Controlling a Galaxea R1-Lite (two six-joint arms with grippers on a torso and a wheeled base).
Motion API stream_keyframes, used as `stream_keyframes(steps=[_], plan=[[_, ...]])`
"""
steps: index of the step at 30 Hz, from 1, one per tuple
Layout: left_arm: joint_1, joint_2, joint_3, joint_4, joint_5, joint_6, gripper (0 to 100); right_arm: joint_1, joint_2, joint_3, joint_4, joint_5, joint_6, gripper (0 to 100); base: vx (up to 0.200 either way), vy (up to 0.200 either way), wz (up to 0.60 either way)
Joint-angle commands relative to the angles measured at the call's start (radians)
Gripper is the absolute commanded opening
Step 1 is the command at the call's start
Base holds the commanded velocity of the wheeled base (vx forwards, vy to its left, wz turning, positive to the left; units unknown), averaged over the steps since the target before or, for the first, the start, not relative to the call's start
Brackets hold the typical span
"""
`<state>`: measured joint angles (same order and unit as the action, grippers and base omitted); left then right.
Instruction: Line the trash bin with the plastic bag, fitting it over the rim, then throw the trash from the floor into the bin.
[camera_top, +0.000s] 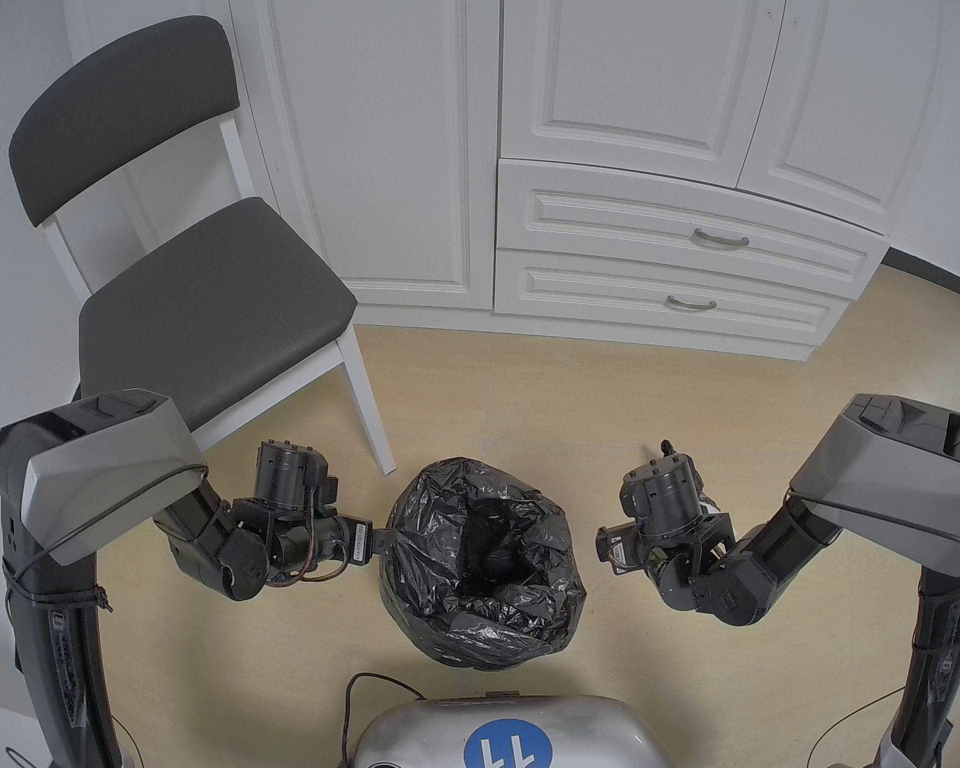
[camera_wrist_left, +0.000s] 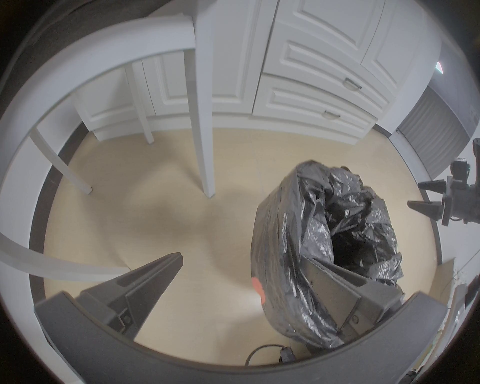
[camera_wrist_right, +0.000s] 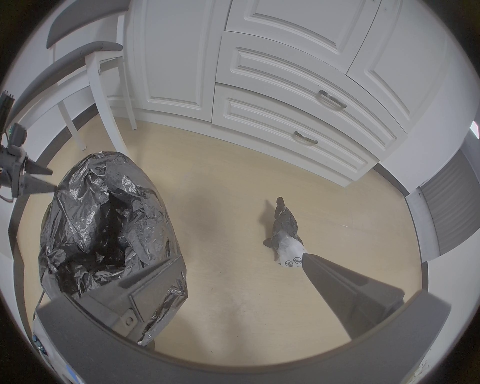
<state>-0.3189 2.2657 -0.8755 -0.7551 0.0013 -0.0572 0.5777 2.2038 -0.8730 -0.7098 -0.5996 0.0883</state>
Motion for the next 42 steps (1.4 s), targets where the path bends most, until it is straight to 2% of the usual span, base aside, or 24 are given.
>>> stream_keyframes(steps=[1, 10, 17, 22, 28, 42], plan=[[0.020, -0.005, -0.010, 0.020, -0.010, 0.002, 100, 0.013, 0.005, 0.003, 0.000, 0.000, 0.001, 100, 0.000, 0.000, 0.00], [0.046, 0.058, -0.048, 0.013, -0.014, -0.003, 100, 0.033, 0.004, 0.006, -0.002, 0.001, 0.004, 100, 0.000, 0.000, 0.00], [0.047, -0.005, -0.030, 0.005, -0.043, -0.009, 100, 0.042, -0.004, 0.019, -0.036, 0.000, -0.001, 100, 0.000, 0.000, 0.00], [0.017, -0.052, 0.004, 0.003, -0.076, -0.012, 100, 0.054, 0.010, 0.020, -0.040, 0.001, -0.001, 100, 0.000, 0.000, 0.00], [-0.014, 0.052, -0.030, -0.007, -0.073, -0.033, 100, 0.060, 0.059, 0.014, -0.042, 0.001, 0.002, 100, 0.000, 0.000, 0.00], [0.058, 0.072, -0.059, -0.012, -0.076, -0.041, 100, 0.068, 0.086, 0.012, -0.069, 0.001, 0.001, 100, 0.000, 0.000, 0.00]])
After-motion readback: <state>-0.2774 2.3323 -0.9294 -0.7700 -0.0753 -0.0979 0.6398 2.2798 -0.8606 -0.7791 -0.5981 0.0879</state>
